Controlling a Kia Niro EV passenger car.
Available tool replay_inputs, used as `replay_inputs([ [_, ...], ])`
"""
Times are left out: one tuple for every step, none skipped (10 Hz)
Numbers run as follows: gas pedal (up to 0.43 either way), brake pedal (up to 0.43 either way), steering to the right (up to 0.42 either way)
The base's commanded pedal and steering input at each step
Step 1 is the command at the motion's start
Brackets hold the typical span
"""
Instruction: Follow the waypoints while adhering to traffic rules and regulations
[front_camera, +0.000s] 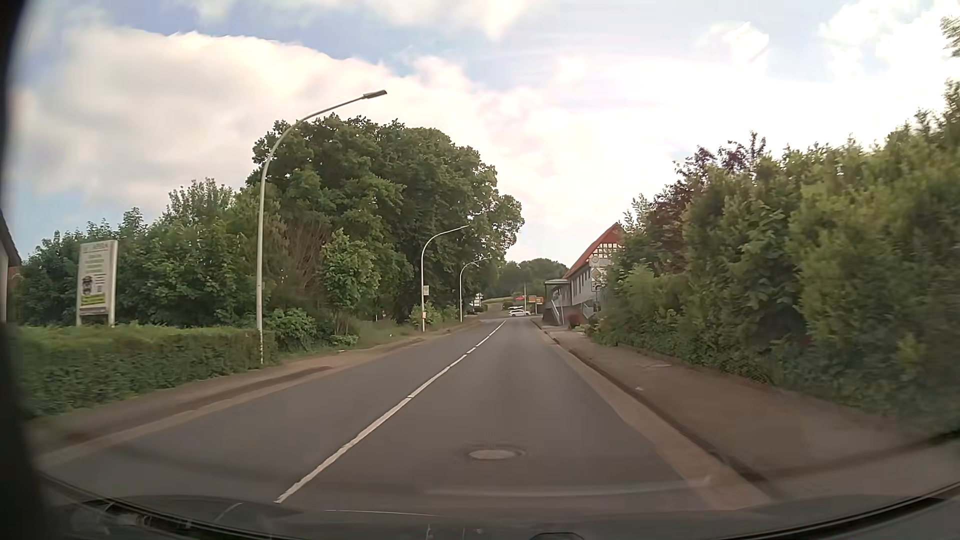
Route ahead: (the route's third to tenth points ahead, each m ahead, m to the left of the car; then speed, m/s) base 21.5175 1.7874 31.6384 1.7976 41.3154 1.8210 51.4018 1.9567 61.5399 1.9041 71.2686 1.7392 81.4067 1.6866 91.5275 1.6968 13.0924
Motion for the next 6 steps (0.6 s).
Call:
replay_inputs([
  [0.189,0.0,-0.001],
  [0.189,0.0,-0.001],
  [0.189,0.0,-0.001],
  [0.189,0.0,-0.001],
  [0.189,0.0,-0.001],
  [0.189,0.0,-0.001],
])
